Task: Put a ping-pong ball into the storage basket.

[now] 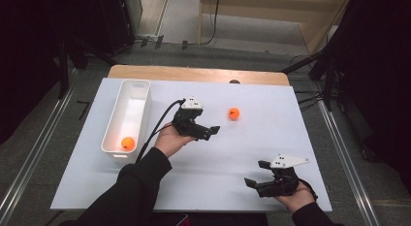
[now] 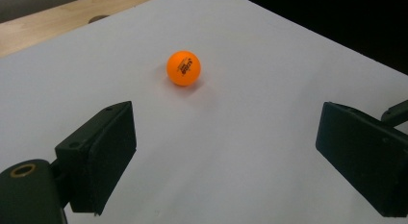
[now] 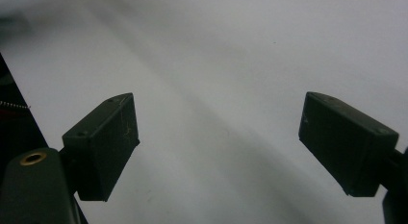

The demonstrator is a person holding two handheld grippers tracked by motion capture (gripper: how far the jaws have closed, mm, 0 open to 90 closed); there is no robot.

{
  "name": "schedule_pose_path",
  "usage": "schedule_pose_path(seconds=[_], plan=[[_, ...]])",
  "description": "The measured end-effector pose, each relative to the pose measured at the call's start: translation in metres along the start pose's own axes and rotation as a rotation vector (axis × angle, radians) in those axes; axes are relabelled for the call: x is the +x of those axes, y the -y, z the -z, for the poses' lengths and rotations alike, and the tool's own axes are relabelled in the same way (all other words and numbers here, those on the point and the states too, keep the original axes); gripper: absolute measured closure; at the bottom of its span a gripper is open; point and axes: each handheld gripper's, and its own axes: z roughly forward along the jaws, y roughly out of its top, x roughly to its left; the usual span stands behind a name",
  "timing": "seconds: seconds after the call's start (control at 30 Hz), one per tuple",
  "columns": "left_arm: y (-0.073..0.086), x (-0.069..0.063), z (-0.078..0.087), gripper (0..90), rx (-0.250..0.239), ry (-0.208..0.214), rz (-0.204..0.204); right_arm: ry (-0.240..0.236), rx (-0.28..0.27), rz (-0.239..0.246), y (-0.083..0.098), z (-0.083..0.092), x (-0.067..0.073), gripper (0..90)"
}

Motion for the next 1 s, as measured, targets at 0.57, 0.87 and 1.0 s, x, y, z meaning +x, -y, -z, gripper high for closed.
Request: schedule_pose_path(seconds=[0.57, 0.87, 1.0], plan=[[-0.013, 0.002, -0.021, 8.2, 0.002, 0.002, -0.014, -0.004, -0.003, 0.006, 0.0, 0.001, 0.0, 12.3], [-0.019, 0.005, -0.036, 8.2, 0.0, 0.0, -0.023, -0.007, -0.008, -0.005, 0.0, 0.002, 0.0, 12.3], [-0.023, 0.005, -0.041, 8.2, -0.001, -0.002, -0.025, -0.008, -0.012, -0.006, 0.0, 0.002, 0.0, 12.3]])
